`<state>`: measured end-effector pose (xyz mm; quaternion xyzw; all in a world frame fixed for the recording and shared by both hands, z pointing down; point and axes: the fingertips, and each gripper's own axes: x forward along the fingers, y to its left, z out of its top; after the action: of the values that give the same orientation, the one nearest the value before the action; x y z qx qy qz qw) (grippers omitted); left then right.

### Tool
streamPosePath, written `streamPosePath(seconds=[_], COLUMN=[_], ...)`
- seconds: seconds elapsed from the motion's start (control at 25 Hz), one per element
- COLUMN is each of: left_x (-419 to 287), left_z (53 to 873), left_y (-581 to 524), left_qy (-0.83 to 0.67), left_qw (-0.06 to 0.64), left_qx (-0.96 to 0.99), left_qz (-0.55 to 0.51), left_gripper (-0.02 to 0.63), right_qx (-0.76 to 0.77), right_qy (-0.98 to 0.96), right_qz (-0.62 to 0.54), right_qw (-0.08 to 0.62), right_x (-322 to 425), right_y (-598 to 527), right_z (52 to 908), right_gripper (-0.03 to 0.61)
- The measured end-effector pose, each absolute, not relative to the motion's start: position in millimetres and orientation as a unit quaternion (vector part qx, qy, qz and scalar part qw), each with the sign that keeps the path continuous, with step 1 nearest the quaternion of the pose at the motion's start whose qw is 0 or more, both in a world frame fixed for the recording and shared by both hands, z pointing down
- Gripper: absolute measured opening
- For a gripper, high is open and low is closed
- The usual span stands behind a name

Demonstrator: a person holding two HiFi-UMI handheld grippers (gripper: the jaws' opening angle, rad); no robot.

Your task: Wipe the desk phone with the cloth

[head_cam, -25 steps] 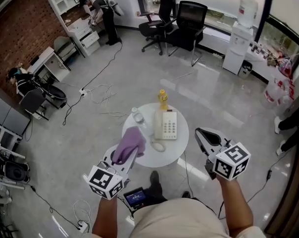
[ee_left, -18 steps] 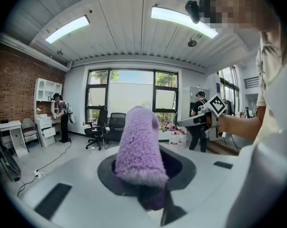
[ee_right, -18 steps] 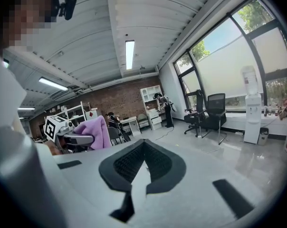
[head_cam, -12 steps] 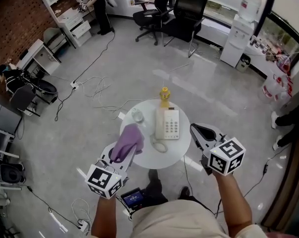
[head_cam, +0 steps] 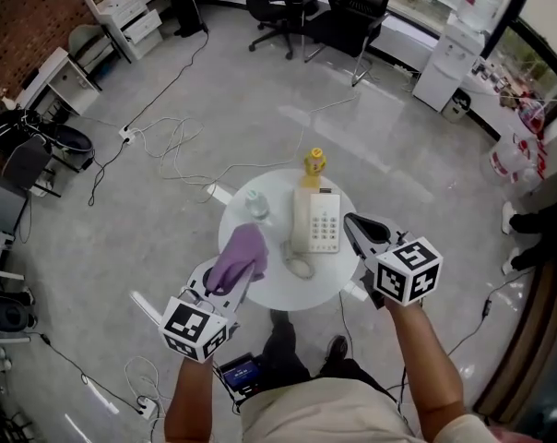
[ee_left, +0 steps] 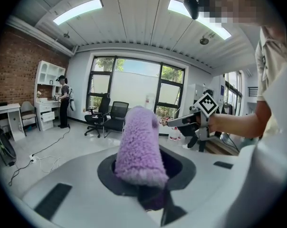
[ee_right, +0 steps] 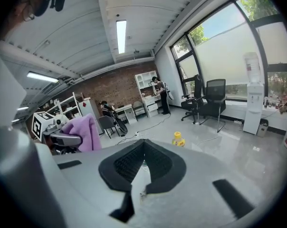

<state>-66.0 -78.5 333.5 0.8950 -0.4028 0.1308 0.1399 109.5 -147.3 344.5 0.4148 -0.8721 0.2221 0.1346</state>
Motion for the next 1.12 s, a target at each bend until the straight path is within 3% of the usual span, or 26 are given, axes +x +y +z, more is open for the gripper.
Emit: streamPosePath(seconds=[0.72, 1.12], left_x=[-80, -90], left_z=[437, 486], left_y=[-147, -155], left_qy=[-0.389, -0.389], left_qw=[0.204, 0.244], left_qx=[0.888, 0.878], left_qz=[0.138, 0.134], left_gripper=[0.080, 0.080], right_qx=[0.412, 0.414], right_qy=[-0.840, -0.815], right_qz=[0.280, 0.312], right_qw=[0.215, 0.258], right_x=[68, 48], right_y=[-225, -237], right_z=[503, 582], right_gripper=[0.020, 0.102])
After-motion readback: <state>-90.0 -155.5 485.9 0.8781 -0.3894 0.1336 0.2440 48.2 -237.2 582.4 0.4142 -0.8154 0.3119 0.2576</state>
